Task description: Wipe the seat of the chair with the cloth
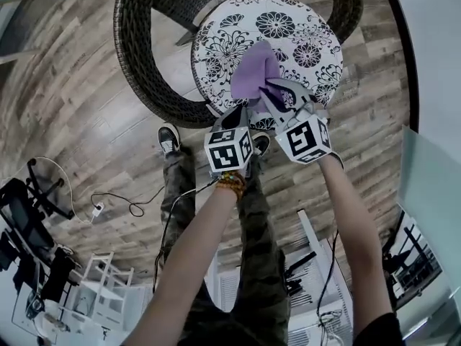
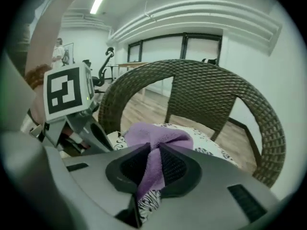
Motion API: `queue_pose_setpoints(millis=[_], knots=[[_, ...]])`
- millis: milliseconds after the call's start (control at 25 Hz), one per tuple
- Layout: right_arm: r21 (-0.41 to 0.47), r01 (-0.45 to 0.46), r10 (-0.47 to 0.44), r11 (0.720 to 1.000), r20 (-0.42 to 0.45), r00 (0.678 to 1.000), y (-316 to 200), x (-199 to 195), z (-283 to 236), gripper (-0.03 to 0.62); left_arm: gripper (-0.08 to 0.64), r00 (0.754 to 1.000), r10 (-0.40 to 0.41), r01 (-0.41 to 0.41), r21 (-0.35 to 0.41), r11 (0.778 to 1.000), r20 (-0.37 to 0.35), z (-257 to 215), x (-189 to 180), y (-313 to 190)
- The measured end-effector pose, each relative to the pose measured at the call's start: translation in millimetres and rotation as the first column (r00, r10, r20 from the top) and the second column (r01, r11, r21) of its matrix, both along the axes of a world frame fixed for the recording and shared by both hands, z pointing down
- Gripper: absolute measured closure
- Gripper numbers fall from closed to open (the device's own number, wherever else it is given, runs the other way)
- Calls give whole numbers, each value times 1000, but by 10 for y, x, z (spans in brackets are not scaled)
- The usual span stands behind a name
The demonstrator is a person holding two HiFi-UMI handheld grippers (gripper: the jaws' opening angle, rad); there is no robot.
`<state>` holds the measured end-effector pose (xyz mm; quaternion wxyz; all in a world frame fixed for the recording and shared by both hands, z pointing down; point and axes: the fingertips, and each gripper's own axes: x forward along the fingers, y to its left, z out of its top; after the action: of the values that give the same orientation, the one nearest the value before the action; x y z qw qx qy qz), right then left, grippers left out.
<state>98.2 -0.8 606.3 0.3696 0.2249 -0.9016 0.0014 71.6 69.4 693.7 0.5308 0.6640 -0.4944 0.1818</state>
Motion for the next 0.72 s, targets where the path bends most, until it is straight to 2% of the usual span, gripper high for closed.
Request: queue_pose_setpoints(millis=[80,160,280,440,560,720], knots=[[-39,89,-90,995,-30,995,174,-244,174,538,543,999,23,-22,-19,1000,38,67,31,25],[-91,136,-141,986,-44,989,290,-415,351,538,543,997,55,-53,-27,998,63,119,50,55],[-192,146,-151,970,-8,989,332,-544,498,540,545,996,62,-59,-44,997,57,181,68,87],[-338,187,-177,922,62,982,440,-591,632,540,545,997,51,-49,-49,998,51,212,91,104],[-383,188,-176,904,64,982,466,-563,737,540,545,996,78,-77,-25,997,44,211,117,100],[-415,175,-181,893,26,983,458,-570,832,538,545,994,99,-99,-4,995,53,216,118,109]])
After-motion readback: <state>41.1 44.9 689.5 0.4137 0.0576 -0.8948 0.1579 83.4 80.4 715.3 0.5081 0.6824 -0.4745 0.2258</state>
